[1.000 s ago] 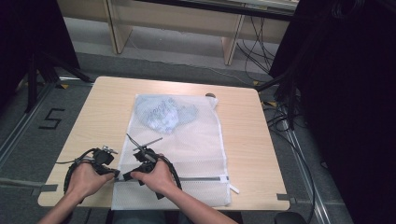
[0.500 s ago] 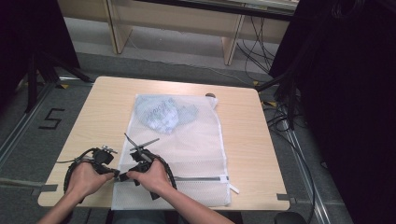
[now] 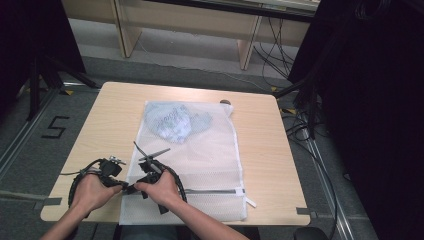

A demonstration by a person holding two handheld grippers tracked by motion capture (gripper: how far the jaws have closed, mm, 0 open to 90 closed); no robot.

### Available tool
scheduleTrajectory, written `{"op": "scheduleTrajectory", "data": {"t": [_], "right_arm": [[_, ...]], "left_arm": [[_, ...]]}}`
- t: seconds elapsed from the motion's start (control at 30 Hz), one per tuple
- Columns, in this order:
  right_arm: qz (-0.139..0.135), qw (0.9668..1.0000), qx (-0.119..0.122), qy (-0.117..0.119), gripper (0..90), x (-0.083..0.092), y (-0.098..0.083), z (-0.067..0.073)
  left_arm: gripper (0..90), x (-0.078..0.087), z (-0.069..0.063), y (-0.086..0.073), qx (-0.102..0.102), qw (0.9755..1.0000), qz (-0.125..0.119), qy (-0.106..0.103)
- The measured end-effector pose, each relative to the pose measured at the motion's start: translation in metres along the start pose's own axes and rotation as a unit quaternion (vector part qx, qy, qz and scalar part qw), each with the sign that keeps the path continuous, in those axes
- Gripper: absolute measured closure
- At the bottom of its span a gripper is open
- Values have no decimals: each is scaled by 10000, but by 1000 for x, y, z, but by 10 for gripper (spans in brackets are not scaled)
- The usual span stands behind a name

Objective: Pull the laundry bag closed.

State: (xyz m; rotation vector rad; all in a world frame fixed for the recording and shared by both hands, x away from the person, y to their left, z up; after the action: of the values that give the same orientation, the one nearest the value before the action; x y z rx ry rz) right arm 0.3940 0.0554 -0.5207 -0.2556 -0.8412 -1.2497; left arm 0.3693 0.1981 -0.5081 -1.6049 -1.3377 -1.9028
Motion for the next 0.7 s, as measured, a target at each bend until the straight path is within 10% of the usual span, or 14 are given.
{"op": "scheduleTrajectory", "data": {"t": [0.03,0.1,0.4,0.7], "right_arm": [[180,9992,-348,-45,810,3,-1,5],[-37,9999,108,-41,811,0,2,-2],[-36,10000,43,-49,867,1,0,-2],[-53,9984,-492,-266,869,8,-6,-3]], "left_arm": [[900,0,0,0,16,10000,-16,33],[900,-1,-1,0,56,10000,-36,57],[900,-1,-5,1,-123,9998,9,162],[900,-1,-8,1,-389,9989,55,255]]}}
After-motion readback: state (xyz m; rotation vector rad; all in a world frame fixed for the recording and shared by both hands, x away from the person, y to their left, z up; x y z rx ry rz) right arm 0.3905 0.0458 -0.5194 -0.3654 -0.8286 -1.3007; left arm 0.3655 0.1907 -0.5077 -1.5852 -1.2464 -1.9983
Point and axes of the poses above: each handheld gripper's, and its own axes: x roughly backward along the jaws, y roughly out of its top, z roughly to its left, the point moved 2 cm from there along -x, roughly forward along the jaws, and after that the axes turned 9 degrees about -x, right-handed, at the moved point
